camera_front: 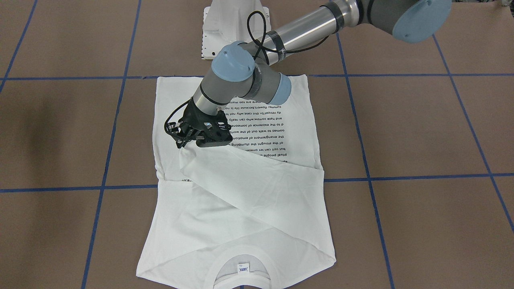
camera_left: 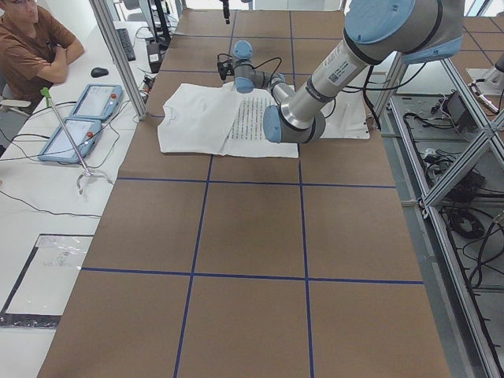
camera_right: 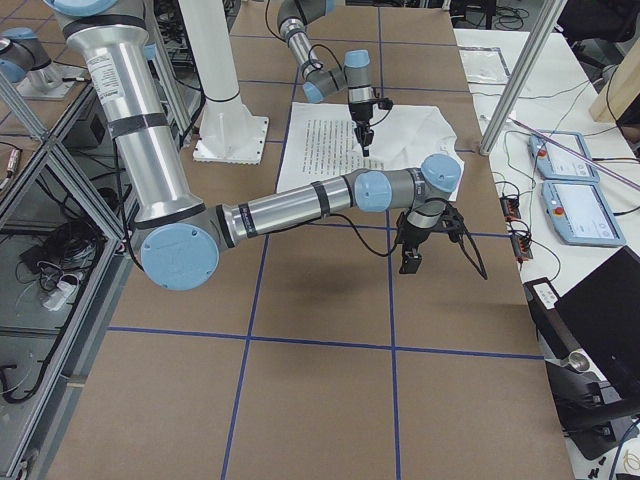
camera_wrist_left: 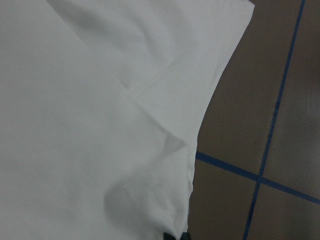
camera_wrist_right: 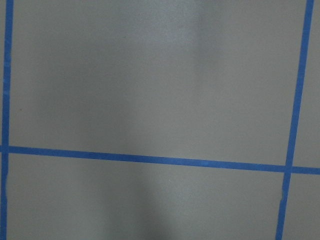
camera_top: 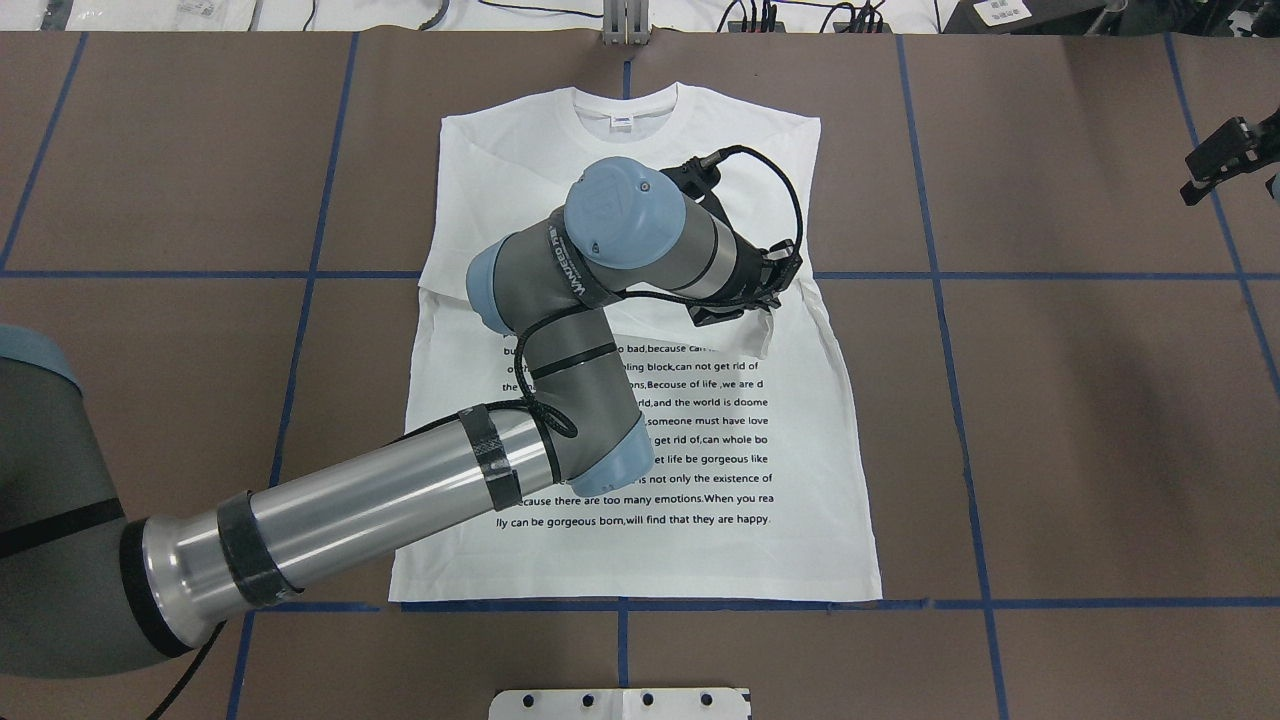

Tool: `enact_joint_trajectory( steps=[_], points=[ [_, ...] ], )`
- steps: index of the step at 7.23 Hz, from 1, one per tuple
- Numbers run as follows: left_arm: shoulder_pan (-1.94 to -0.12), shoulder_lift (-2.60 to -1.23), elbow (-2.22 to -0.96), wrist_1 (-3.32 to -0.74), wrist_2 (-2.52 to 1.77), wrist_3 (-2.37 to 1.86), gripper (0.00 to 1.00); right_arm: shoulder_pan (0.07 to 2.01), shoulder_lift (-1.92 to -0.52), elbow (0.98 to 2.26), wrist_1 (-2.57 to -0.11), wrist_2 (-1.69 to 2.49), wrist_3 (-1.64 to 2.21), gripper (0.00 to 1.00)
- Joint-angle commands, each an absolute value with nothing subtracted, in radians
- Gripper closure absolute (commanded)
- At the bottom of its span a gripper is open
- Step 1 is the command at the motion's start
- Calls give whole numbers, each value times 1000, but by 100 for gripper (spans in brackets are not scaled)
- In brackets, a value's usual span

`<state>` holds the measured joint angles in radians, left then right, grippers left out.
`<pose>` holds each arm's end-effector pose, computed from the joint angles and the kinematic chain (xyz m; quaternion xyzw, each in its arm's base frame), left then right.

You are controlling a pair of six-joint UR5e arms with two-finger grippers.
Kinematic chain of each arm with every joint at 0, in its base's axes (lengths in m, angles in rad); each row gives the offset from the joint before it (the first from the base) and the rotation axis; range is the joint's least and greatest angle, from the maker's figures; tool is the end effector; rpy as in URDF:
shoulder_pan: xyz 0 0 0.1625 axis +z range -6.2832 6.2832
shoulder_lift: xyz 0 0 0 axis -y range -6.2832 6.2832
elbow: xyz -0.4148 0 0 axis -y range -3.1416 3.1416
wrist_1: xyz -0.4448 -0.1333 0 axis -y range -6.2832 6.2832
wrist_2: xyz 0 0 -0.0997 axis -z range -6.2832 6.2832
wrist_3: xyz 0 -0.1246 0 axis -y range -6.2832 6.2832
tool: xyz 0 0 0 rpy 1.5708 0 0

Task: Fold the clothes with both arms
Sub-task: 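Release the sleeve with the left gripper while the right arm moves toward the hem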

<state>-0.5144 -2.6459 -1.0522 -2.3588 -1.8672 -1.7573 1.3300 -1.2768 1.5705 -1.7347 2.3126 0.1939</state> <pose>0.7194 -0.5179 0.0544 -0.0135 0.6265 -0.1793 0.7584 -0.1089 -0.6495 0.5089 -0.0190 -0.3662 -0.0453 0.9292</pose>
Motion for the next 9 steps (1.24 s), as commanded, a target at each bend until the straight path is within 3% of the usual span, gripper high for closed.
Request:
enact_joint_trajectory(
  steps=[1,4,6,9],
  points=[
    [-502,-2646,-1046,-2358,-1830,-1740,0,1330,-1273,1571,-1724,2333,202,0],
    [-509,-2645,-1052,-2355,-1830,-1695,0,1330,-1275,1598,-1721,2385,204,0],
    [-537,-2625,-1086,-2311,-1839,-1694,1,1239,-1313,1661,-1575,2384,411,0],
    [-548,-2417,-1428,-2018,-1839,-1530,1,970,-1426,1796,-1260,2214,903,0]
  ],
)
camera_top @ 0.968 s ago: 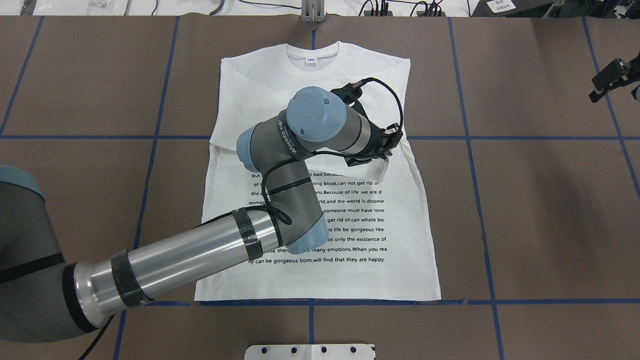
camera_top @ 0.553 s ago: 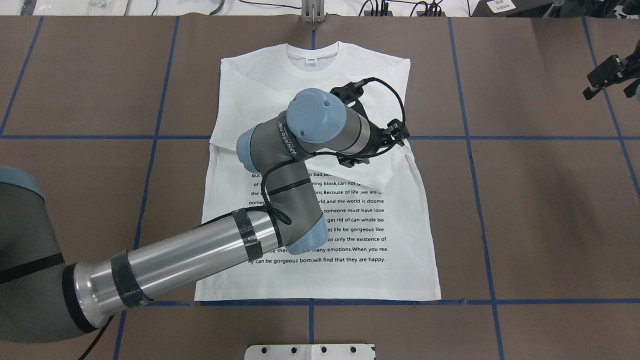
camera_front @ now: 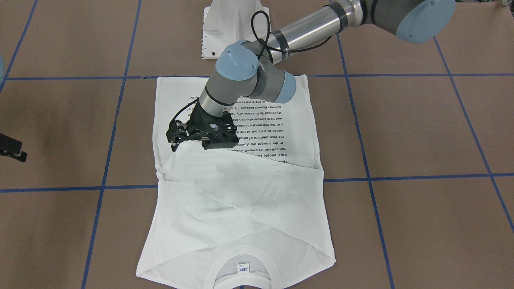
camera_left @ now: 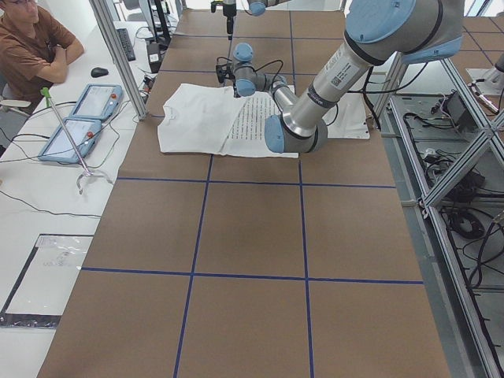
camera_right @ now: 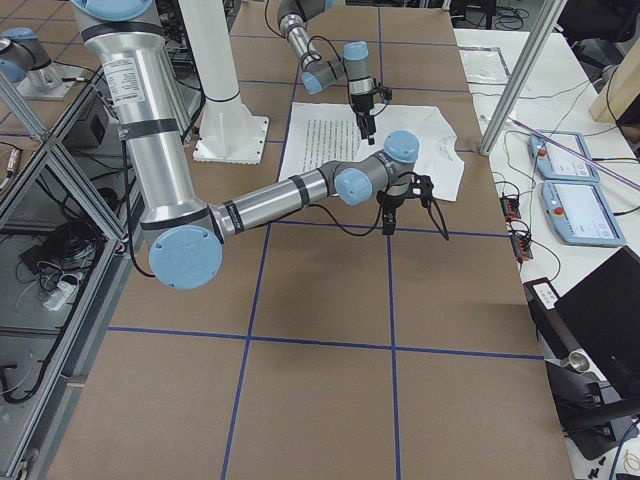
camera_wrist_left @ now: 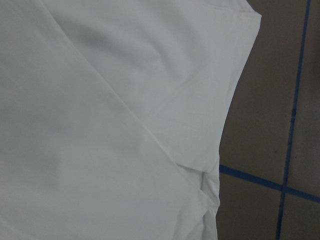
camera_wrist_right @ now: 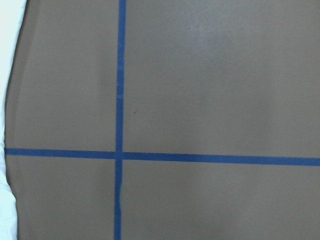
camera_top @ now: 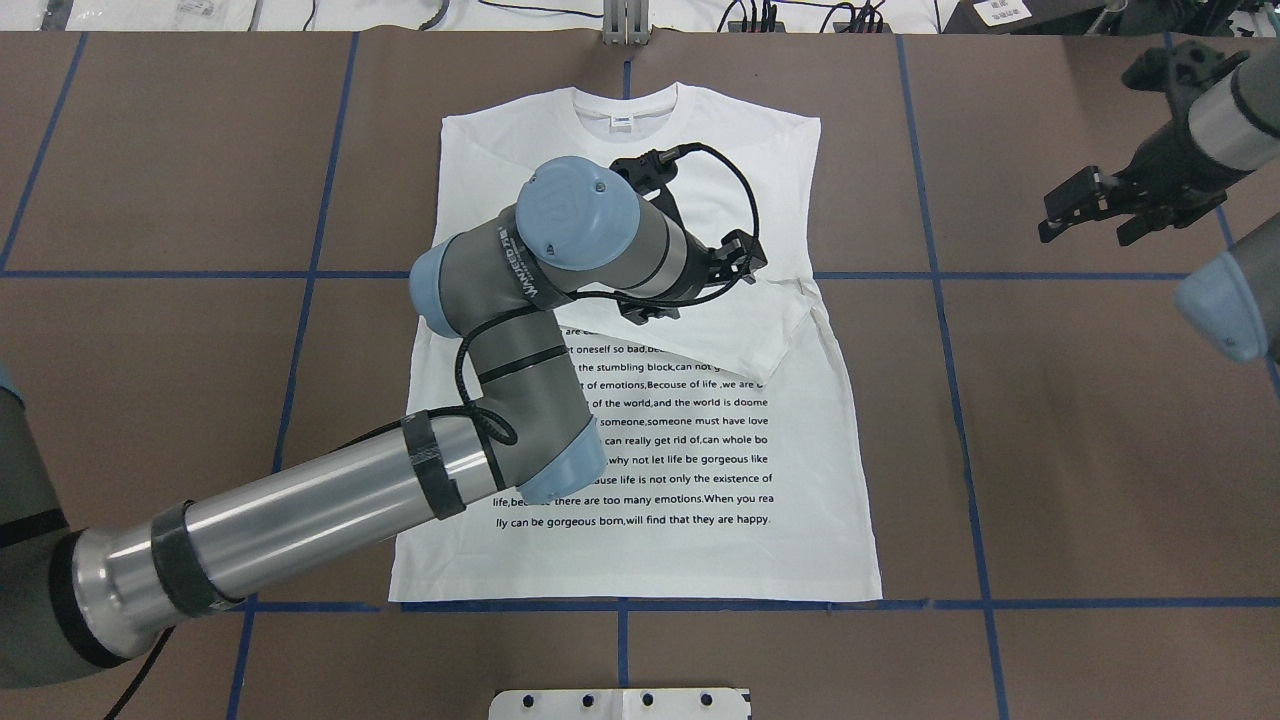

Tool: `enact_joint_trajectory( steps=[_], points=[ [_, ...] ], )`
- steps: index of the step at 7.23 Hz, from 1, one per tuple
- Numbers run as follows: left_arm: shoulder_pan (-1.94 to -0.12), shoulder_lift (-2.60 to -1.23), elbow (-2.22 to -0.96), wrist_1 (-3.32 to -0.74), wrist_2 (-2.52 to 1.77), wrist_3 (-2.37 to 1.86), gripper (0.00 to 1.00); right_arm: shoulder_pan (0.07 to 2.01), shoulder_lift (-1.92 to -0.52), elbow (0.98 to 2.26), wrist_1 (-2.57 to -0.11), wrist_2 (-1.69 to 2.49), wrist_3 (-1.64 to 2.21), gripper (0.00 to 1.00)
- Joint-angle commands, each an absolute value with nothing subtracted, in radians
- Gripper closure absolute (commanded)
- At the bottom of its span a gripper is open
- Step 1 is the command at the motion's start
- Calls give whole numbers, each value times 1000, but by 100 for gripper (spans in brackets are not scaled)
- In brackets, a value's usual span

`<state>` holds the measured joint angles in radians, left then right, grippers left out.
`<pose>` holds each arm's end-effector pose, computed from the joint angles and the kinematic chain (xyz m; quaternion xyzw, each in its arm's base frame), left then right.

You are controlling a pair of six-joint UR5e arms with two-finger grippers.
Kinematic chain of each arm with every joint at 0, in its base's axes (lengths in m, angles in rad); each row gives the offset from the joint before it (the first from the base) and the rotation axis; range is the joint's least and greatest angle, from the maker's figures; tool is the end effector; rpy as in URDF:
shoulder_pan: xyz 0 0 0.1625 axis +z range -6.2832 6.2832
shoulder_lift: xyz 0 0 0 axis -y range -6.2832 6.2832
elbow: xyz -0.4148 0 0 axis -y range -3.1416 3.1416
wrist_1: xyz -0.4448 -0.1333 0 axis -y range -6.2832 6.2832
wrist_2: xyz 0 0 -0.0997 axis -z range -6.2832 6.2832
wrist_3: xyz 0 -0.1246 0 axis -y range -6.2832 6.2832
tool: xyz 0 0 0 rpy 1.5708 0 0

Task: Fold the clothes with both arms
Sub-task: 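Release the sleeve with the left gripper while the right arm moves toward the hem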

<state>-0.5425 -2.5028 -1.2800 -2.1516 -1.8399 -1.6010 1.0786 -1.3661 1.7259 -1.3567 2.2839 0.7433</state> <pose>0.6646 -0.5176 0.0911 0.0377 0.5778 -0.1554 0.8004 -0.2547 -0.5846 0.4370 0.0223 -0.4265 0.0145 0.9041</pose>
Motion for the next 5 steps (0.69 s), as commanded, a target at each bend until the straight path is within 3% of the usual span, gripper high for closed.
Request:
enact_joint_trajectory(
  steps=[1,3,5],
  points=[
    [-551,-2310,-1591,-1941,-1839,-1464,1,897,-1481,1872,-1258,2186,993,0],
    [-552,-2128,-1866,-1782,-1841,-1361,1,688,-1511,1962,-1256,2063,1258,0],
    [-554,-2036,-2009,-1637,-1844,-1228,1,457,-1509,2009,-1255,1877,1417,0]
  ],
)
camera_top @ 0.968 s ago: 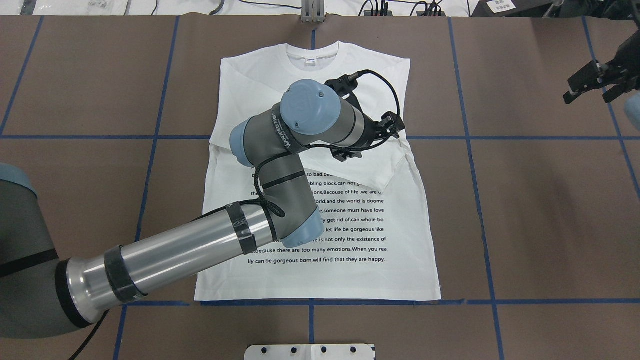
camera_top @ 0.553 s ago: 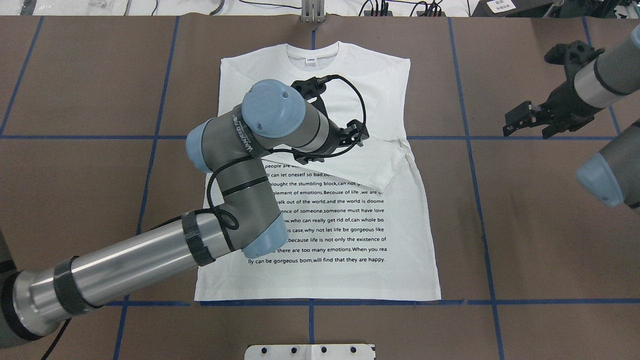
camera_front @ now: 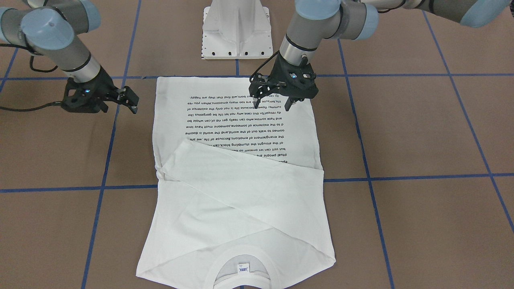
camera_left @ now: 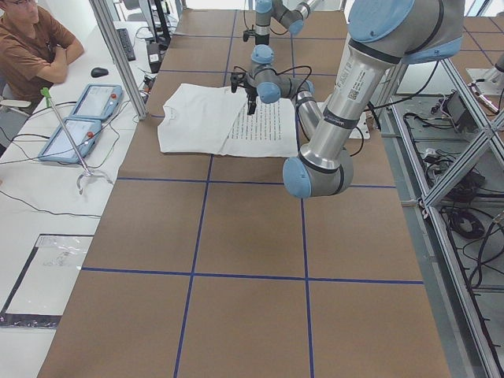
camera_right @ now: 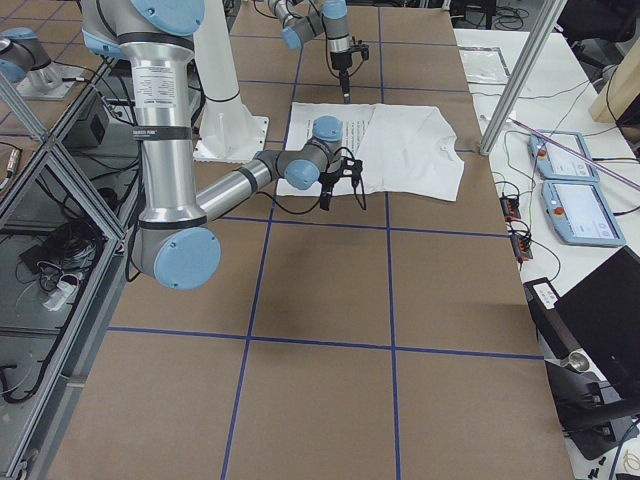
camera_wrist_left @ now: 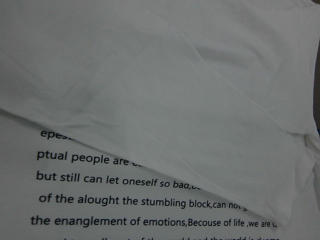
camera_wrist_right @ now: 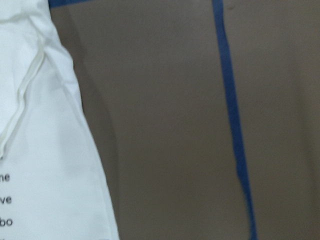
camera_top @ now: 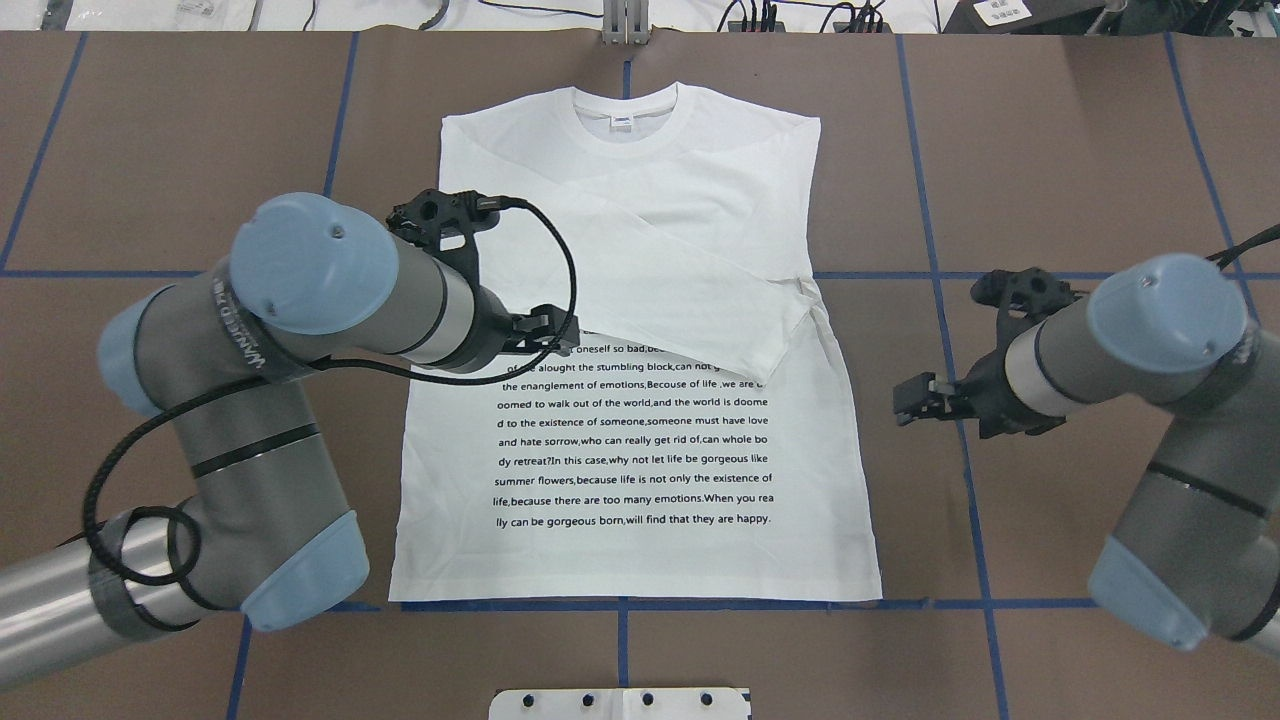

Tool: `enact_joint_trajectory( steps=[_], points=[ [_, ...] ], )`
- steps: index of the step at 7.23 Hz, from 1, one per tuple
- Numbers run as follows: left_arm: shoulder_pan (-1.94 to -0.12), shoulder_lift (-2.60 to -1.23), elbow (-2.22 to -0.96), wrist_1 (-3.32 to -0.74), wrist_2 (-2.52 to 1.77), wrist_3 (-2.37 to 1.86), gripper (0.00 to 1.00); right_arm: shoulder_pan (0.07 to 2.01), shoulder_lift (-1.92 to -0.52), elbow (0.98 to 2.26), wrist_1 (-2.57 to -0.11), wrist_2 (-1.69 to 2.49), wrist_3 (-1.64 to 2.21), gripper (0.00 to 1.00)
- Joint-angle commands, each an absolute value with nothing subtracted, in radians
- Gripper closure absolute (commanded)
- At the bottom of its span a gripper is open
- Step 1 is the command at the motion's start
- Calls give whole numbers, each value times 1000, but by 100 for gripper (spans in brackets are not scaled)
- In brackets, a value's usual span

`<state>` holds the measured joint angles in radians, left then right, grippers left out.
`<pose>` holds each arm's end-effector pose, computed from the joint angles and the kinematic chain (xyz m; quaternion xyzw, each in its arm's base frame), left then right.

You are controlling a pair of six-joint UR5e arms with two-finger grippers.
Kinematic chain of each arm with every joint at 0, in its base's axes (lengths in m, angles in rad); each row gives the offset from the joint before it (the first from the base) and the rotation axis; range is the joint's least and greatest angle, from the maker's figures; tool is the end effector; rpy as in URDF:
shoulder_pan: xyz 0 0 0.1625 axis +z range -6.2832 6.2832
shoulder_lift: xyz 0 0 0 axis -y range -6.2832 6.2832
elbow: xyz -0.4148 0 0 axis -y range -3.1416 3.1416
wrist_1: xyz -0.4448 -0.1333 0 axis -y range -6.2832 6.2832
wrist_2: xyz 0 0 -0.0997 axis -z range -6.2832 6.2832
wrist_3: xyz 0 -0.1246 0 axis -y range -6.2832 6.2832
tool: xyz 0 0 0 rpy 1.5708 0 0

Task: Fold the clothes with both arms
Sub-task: 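Move both grippers down to the hem corners nearest the robot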

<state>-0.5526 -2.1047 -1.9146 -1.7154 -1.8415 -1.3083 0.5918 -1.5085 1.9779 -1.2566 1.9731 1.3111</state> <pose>0.5005 -0.4261 0.1549 0.0841 0.4917 -0.0596 0.8647 -0.4293 -0.3904 0.3861 -0.0136 -0.4170 0.0744 0.9057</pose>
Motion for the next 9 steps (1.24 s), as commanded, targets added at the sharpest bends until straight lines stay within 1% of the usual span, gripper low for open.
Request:
enact_joint_trajectory(
  steps=[1,3,5,7,8,9],
  points=[
    [-552,-1960,-2051,-1646,-1885,-1215,1,371,-1508,2019,-1256,1814,1463,1],
    [-551,-1957,-2074,-1646,-1901,-1221,1,296,-1511,2017,-1258,1784,1505,2],
    [-546,-1960,-2077,-1646,-1901,-1226,1,279,-1509,2006,-1259,1779,1503,6],
    [-546,-1959,-2075,-1647,-1899,-1226,1,279,-1511,2005,-1262,1782,1505,18],
    [-546,-1957,-2075,-1647,-1899,-1226,1,279,-1508,2006,-1264,1784,1505,28],
    [-548,-1956,-2075,-1647,-1899,-1226,1,276,-1508,2005,-1267,1786,1505,31]
  ],
)
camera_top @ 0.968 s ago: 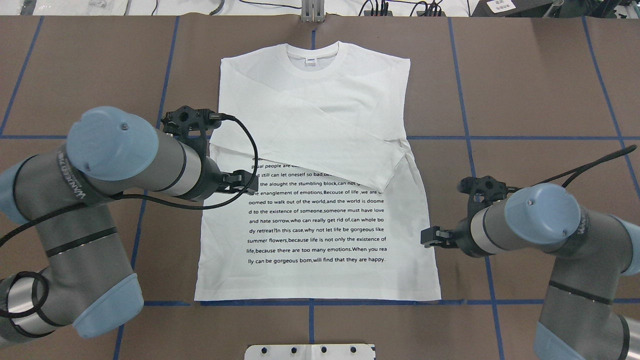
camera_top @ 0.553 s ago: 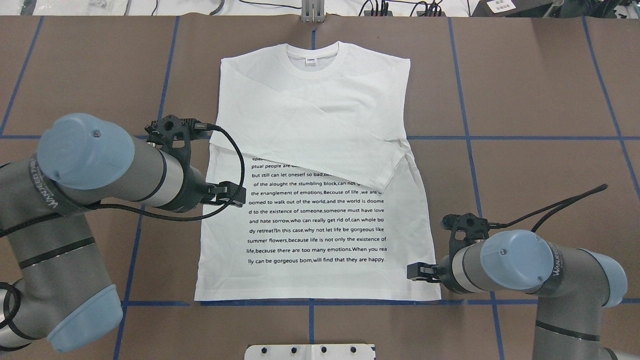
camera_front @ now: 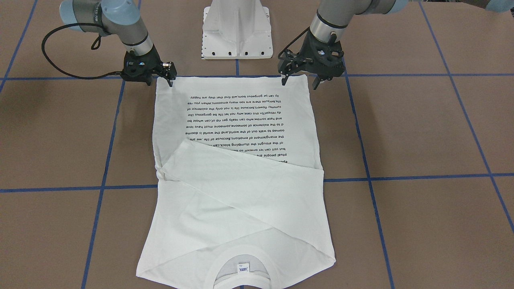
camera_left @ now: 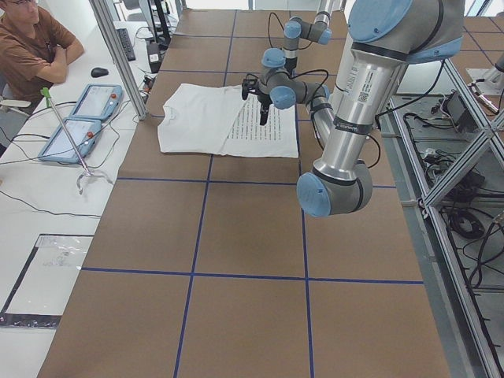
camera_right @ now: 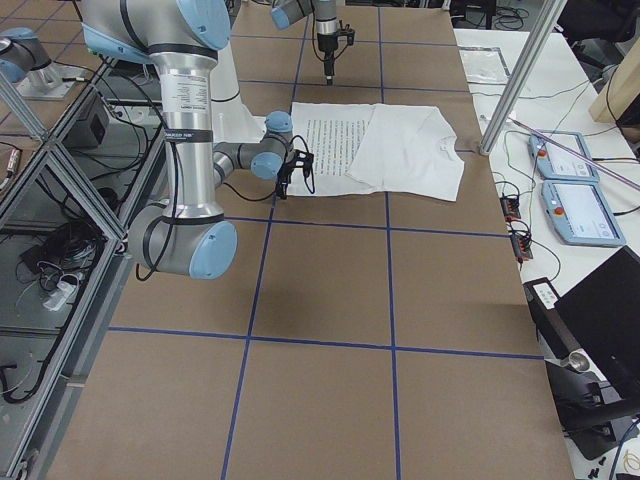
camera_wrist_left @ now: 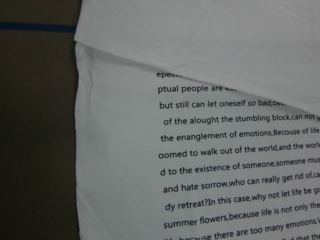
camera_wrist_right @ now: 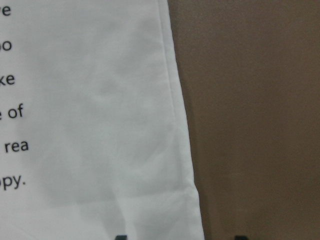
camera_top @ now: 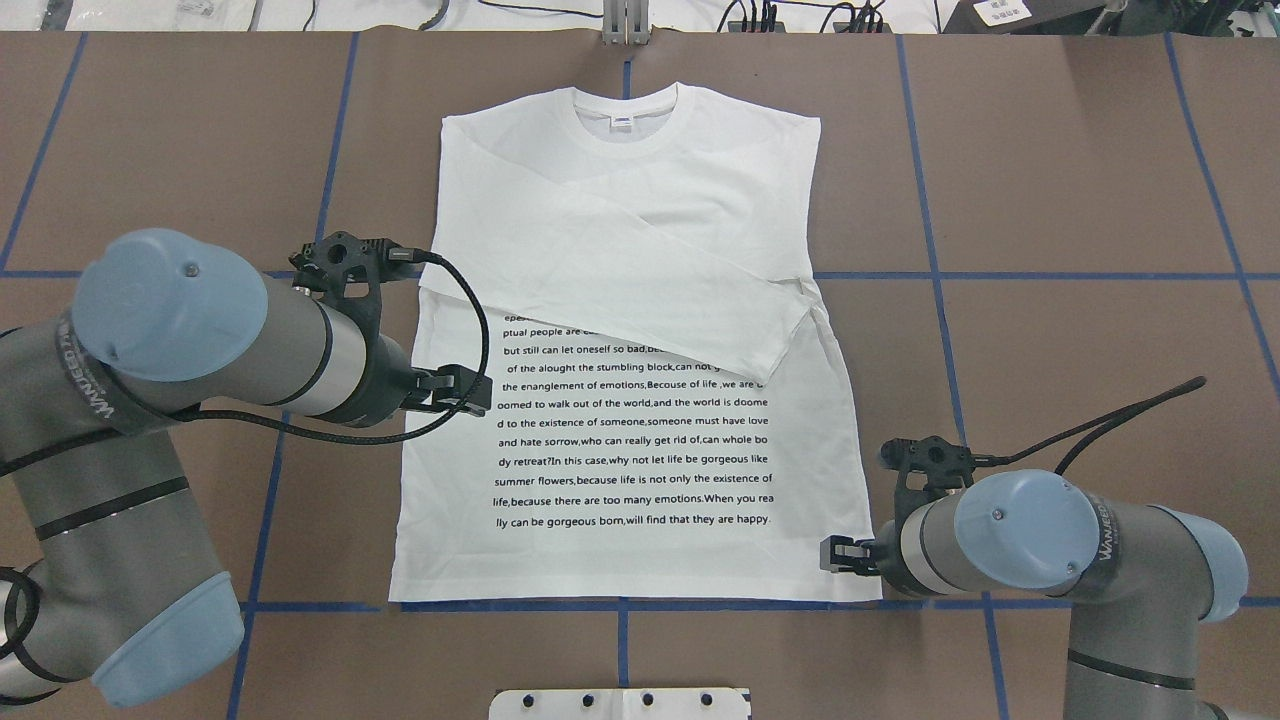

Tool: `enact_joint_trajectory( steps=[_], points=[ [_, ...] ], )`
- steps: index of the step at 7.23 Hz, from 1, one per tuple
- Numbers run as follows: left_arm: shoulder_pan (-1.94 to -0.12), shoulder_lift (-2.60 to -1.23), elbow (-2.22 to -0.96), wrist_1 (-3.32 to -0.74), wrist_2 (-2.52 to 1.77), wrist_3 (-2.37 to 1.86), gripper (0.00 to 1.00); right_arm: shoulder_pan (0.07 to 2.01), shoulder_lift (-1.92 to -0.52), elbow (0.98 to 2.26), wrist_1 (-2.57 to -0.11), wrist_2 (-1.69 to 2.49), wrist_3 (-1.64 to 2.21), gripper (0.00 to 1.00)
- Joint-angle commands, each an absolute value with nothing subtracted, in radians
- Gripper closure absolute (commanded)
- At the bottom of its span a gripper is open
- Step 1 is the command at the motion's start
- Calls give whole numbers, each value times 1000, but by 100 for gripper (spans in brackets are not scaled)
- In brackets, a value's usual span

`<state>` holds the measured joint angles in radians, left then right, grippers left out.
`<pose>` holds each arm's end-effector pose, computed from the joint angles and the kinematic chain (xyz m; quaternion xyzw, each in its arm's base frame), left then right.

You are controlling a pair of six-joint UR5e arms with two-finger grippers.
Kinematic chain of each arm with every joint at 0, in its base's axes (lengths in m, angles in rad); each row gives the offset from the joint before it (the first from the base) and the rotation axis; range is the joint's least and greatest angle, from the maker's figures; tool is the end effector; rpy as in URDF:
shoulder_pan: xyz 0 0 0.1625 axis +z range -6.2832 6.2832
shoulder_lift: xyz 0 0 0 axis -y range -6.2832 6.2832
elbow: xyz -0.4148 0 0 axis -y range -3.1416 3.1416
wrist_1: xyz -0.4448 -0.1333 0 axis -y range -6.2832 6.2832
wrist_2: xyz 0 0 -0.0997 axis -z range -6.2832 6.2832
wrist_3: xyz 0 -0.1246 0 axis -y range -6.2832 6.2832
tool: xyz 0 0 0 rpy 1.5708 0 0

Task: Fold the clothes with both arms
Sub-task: 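Move both grippers down to the hem corners nearest the robot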

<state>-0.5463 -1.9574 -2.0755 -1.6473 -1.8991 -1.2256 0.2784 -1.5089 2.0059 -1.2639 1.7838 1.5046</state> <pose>0.4554 -0.3859 0.1854 0.0674 0.4765 -0.0120 0.8765 -0.5220 -0.2605 0.3771 -0.0297 -0.4000 0.0556 0.9143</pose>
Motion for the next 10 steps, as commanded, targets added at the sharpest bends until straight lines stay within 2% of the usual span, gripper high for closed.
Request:
enact_joint_trajectory(
  steps=[1,3,5,6,7,8,10],
  points=[
    [-548,-1956,-2074,-1647,-1899,-1223,1,270,-1508,2005,-1269,1786,1506,30],
    [-546,-1954,-2072,-1647,-1899,-1223,1,262,-1508,2005,-1269,1787,1516,36],
    [-546,-1953,-2072,-1647,-1899,-1221,1,259,-1509,2006,-1270,1789,1516,50],
    [-546,-1953,-2072,-1647,-1899,-1221,1,259,-1509,2006,-1269,1790,1516,64],
    [-545,-1953,-2072,-1647,-1899,-1221,1,262,-1511,2013,-1270,1792,1516,88],
    [-545,-1953,-2072,-1647,-1899,-1221,1,267,-1511,2022,-1270,1792,1516,100],
    [-545,-1953,-2065,-1647,-1899,-1223,1,265,-1511,2029,-1269,1781,1572,100]
  ],
)
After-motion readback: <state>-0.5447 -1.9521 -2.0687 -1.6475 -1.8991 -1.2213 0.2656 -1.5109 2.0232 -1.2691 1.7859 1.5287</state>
